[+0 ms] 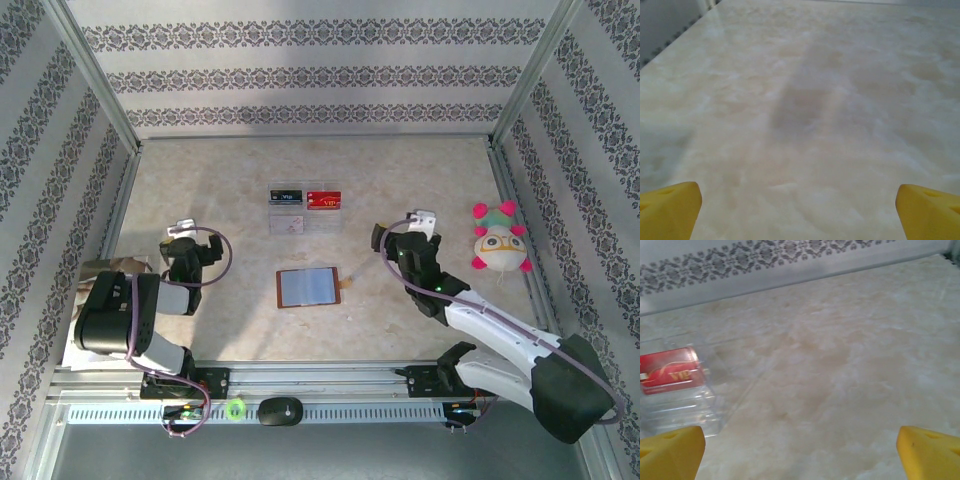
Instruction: Take the credit cards out of the card holder
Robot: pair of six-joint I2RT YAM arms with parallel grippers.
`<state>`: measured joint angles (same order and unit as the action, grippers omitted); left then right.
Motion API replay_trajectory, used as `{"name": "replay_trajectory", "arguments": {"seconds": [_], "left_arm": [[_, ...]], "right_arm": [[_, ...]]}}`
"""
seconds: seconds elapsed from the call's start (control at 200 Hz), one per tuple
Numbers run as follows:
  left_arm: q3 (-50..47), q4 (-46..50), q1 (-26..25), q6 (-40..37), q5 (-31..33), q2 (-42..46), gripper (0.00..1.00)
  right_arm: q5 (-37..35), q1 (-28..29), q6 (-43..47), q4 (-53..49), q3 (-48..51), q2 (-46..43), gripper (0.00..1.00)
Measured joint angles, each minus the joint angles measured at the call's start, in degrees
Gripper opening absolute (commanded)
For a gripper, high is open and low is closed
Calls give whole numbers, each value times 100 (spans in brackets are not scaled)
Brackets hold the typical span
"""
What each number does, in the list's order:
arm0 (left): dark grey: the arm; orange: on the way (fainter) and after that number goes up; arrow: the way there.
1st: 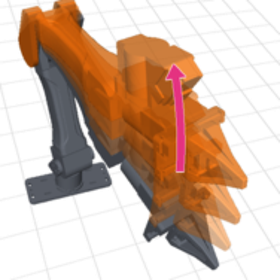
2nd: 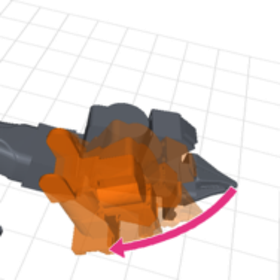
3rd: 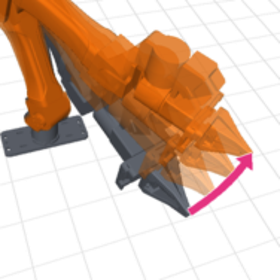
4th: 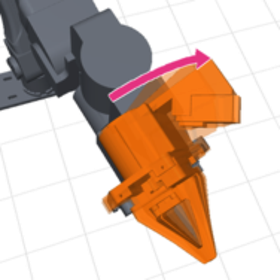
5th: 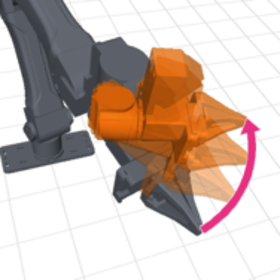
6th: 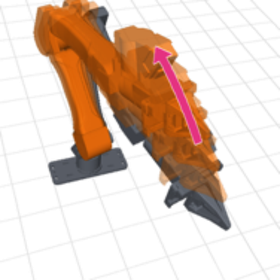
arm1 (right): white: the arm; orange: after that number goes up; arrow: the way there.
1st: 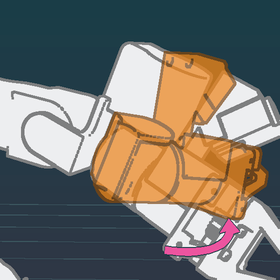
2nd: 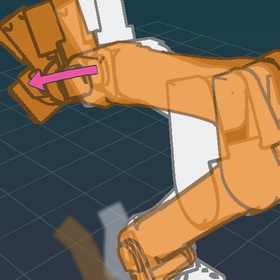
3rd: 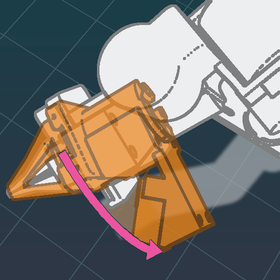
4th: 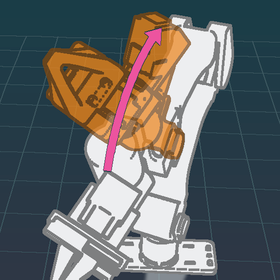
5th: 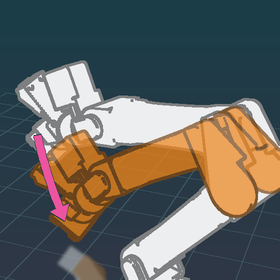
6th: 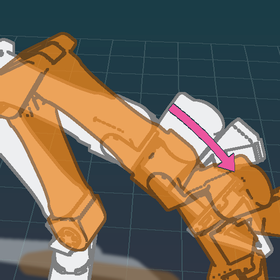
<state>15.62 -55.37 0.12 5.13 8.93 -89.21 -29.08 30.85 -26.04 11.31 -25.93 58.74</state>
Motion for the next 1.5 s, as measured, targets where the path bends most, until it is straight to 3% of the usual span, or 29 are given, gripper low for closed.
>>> {"name": "replay_trajectory", "arguments": {"seconds": [0.26,0.61,0.764,0.904,1.259,1.499], "left_arm": [[459,-94,-50,-179,-125,-208,99],[501,-74,-50,-393,-511,-208,99],[538,-68,-50,-442,-577,-208,99],[538,-59,-50,-474,-595,-208,99],[538,-57,-50,-479,-597,-210,99],[538,-55,-50,-479,-597,-210,99]], "right_arm": [[-9,-393,699,485,498,-280,98],[-24,-1355,1882,1537,1069,-584,98],[24,-1945,2028,1832,1174,-203,98],[525,-2441,2081,2498,1325,492,98],[1429,-2588,2455,4203,890,2894,98],[1794,-2914,2391,4229,577,2927,98]]}}
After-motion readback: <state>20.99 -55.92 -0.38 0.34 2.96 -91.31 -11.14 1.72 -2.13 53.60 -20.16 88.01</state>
